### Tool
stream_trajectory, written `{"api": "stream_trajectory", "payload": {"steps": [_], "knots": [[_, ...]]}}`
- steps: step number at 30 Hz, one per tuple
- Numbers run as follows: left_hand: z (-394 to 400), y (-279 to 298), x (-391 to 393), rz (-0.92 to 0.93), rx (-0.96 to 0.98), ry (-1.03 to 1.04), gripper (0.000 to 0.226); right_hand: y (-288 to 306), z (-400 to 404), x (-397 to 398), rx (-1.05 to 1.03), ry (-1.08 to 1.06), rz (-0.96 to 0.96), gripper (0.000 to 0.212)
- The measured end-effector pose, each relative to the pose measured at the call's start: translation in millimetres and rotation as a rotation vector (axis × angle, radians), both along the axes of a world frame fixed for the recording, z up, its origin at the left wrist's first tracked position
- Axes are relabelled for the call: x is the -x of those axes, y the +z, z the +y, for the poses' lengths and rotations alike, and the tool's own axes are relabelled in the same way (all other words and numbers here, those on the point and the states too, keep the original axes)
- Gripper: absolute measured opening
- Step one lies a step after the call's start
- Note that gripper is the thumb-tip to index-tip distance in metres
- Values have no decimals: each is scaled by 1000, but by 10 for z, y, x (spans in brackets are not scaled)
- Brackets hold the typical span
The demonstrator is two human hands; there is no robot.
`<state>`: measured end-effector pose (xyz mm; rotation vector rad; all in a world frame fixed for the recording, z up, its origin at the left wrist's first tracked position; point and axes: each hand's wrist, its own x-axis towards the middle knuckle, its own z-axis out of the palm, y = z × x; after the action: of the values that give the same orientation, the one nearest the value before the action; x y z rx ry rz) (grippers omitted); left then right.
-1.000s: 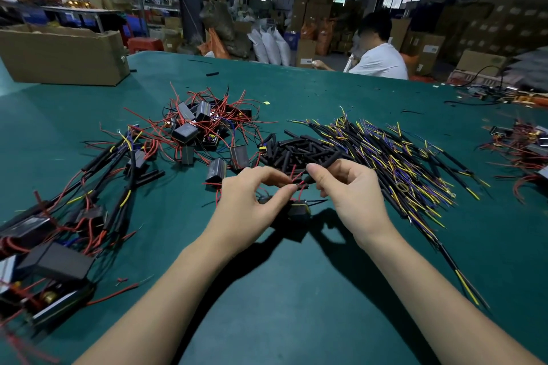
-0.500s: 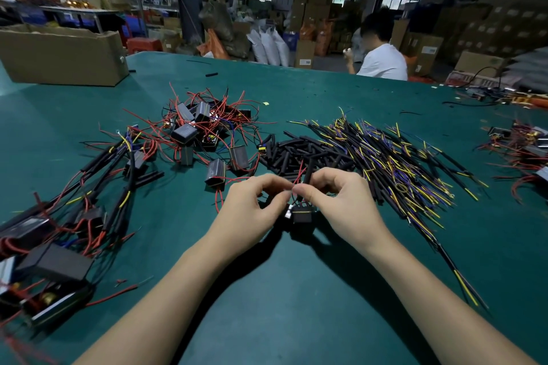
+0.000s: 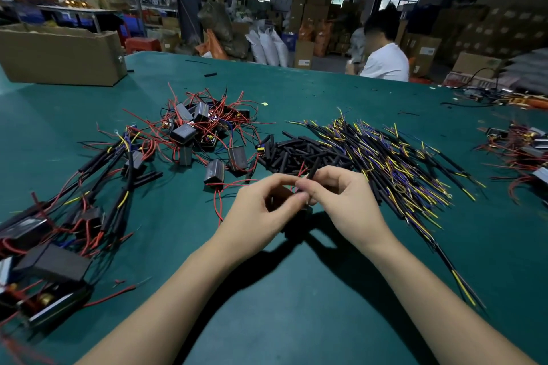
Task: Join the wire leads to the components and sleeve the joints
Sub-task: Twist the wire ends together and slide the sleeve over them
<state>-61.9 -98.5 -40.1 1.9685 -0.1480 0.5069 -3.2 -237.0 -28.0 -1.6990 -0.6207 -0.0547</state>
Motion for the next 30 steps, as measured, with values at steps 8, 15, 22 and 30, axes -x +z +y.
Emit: {"api": "stream_trajectory", "payload": {"steps": [8, 15, 22, 30], "knots": [[79, -51, -54, 16, 34, 150, 11, 32, -139, -290, -261, -371, 114, 26], [34, -76, -105, 24, 168, 165, 15, -137, -284, -550, 501, -532, 136, 42], [56, -72, -119, 18, 248, 106, 14, 6, -310, -731, 483, -478, 5, 14], [58, -98, -117, 10, 207, 100, 15, -13, -392, -812, 866, -360, -103, 13]]}}
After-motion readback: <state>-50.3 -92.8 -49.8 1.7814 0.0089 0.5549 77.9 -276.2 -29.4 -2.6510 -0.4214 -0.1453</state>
